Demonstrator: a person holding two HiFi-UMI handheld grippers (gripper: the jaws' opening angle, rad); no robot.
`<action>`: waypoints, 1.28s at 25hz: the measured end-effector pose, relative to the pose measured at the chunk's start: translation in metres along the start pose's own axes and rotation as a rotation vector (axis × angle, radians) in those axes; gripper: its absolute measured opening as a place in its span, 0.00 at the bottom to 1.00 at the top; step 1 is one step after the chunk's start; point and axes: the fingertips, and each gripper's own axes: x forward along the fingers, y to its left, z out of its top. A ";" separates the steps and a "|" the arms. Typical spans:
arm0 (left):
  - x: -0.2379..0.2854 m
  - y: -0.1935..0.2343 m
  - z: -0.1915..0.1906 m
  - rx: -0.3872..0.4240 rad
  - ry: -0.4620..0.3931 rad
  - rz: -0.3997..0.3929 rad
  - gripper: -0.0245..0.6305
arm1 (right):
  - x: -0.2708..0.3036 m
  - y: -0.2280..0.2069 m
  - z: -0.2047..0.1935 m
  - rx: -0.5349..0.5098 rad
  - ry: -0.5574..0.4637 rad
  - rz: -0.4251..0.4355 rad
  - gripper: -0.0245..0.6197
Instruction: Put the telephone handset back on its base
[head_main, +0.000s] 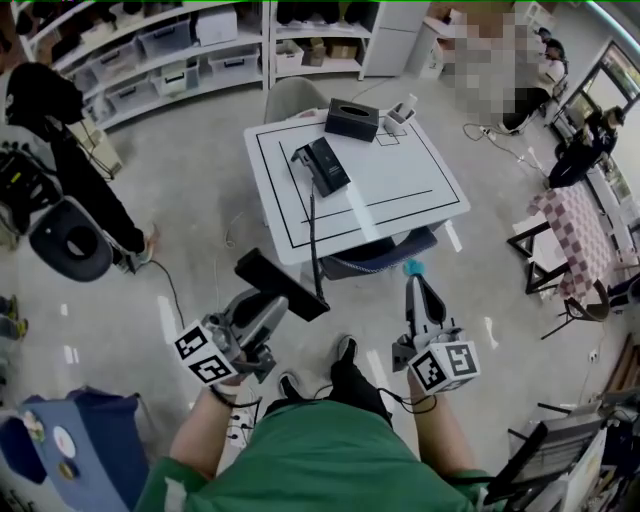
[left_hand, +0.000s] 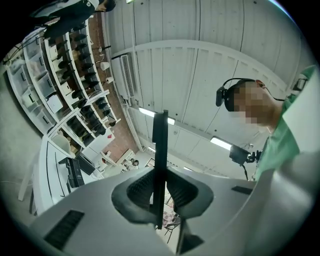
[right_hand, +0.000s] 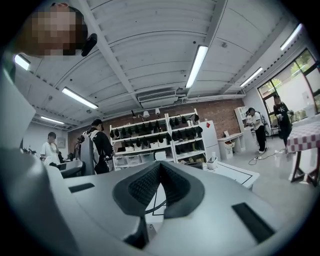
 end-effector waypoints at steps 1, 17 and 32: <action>0.004 0.006 0.001 0.003 0.001 -0.001 0.16 | 0.006 -0.003 0.000 0.000 -0.005 0.001 0.07; 0.098 0.107 -0.001 0.010 0.009 0.119 0.16 | 0.135 -0.105 0.003 0.090 -0.024 0.107 0.07; 0.159 0.180 -0.024 -0.035 0.006 0.260 0.16 | 0.194 -0.176 0.007 0.168 0.001 0.171 0.07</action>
